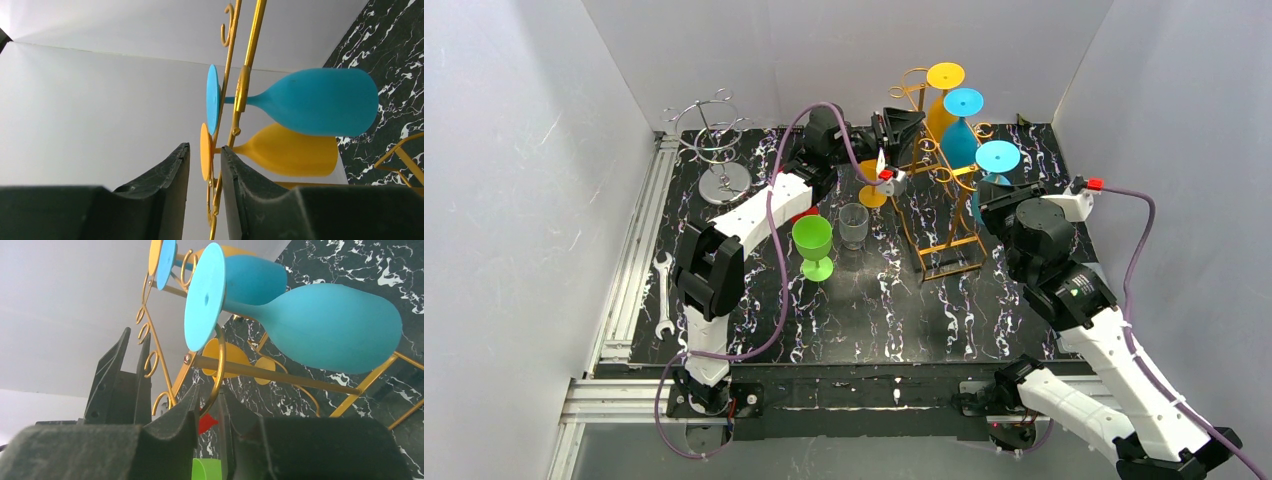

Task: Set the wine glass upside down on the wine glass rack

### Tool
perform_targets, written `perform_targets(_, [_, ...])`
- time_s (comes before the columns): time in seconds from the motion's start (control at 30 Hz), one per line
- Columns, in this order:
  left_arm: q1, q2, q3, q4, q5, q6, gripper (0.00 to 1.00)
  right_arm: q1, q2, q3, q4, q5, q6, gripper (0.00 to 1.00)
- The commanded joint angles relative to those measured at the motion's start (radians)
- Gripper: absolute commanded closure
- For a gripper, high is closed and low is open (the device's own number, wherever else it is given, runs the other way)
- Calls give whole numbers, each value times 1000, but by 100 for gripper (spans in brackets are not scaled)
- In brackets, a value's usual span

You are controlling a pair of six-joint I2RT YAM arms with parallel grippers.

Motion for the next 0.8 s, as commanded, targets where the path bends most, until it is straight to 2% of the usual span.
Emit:
perform_targets(0.0, [-11, -13, 35, 15, 22, 2, 67, 2, -9, 63, 43, 89, -61, 84])
perform_targets(0.1, [-14, -15, 32, 15, 15, -1, 54, 2, -4, 65, 33, 99, -62, 84])
perform_targets(0.23, [-14, -23, 22, 16, -6, -5, 30, 2, 9, 83, 10, 117, -67, 85])
perform_targets(0.27, [-14, -27, 19, 15, -13, -6, 28, 1, 13, 89, 6, 124, -70, 85])
perform_targets(0.53, [17, -51, -8, 9, -108, -69, 16, -3, 51, 120, 11, 151, -140, 85])
perform_targets(0.63, [43, -30, 11, -17, -157, -44, 16, -14, 63, 126, 10, 151, -165, 85])
perform_targets(0.77, [80, 37, 91, -27, -259, 6, 23, -37, 68, 127, 10, 138, -167, 84])
